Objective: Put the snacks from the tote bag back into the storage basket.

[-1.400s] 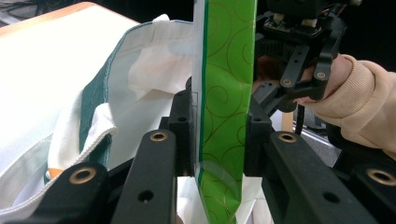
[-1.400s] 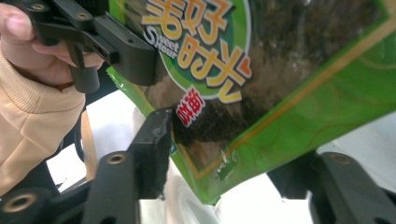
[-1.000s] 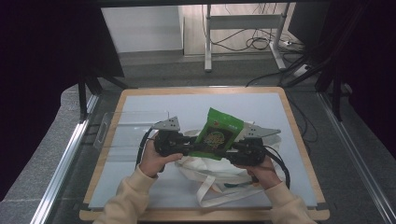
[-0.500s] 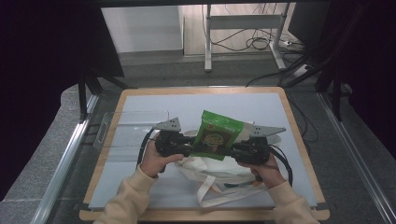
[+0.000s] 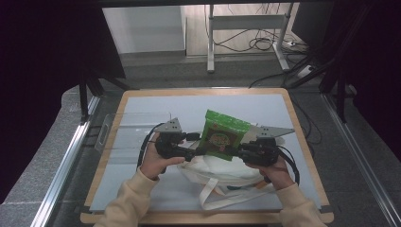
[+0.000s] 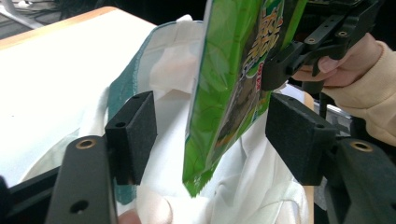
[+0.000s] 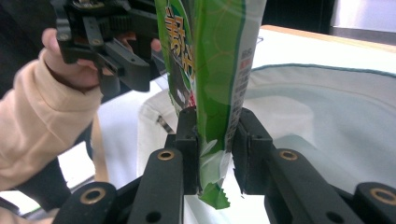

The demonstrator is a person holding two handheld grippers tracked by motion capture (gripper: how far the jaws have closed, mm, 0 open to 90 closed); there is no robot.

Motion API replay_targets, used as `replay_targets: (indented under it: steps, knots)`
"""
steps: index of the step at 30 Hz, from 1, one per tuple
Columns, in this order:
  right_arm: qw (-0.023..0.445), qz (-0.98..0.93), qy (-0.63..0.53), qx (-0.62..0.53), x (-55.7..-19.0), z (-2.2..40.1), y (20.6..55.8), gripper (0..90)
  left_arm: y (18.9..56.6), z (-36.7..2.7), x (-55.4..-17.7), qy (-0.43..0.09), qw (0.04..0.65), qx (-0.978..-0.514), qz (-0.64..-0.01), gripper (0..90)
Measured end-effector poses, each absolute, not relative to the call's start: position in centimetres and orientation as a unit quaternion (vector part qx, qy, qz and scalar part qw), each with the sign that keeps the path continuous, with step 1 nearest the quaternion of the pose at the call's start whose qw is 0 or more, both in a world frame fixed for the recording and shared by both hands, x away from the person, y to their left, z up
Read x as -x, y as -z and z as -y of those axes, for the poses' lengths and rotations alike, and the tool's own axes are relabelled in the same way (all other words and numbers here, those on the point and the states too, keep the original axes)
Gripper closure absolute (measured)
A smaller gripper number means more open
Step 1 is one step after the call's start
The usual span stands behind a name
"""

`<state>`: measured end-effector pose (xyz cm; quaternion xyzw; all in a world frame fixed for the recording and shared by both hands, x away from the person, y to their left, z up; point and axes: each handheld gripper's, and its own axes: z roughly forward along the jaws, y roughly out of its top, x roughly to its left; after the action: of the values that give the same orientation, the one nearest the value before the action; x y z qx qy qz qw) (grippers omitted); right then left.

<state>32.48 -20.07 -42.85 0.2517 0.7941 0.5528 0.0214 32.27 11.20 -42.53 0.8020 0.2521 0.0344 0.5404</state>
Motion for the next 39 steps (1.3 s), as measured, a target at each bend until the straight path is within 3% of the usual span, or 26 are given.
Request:
replay_targets:
  steps: [25,39]
  knots:
    - [0.087,-0.849,-0.467,-0.233,-32.2,21.6,42.6,73.0,42.4,-11.8,-32.0,-0.044,0.524,-0.812,-0.252,29.8]
    - [0.1,-0.876,-0.425,-0.204,-32.3,21.6,42.3,73.0,39.2,-12.2,-32.4,-0.068,0.506,-0.831,-0.223,28.9]
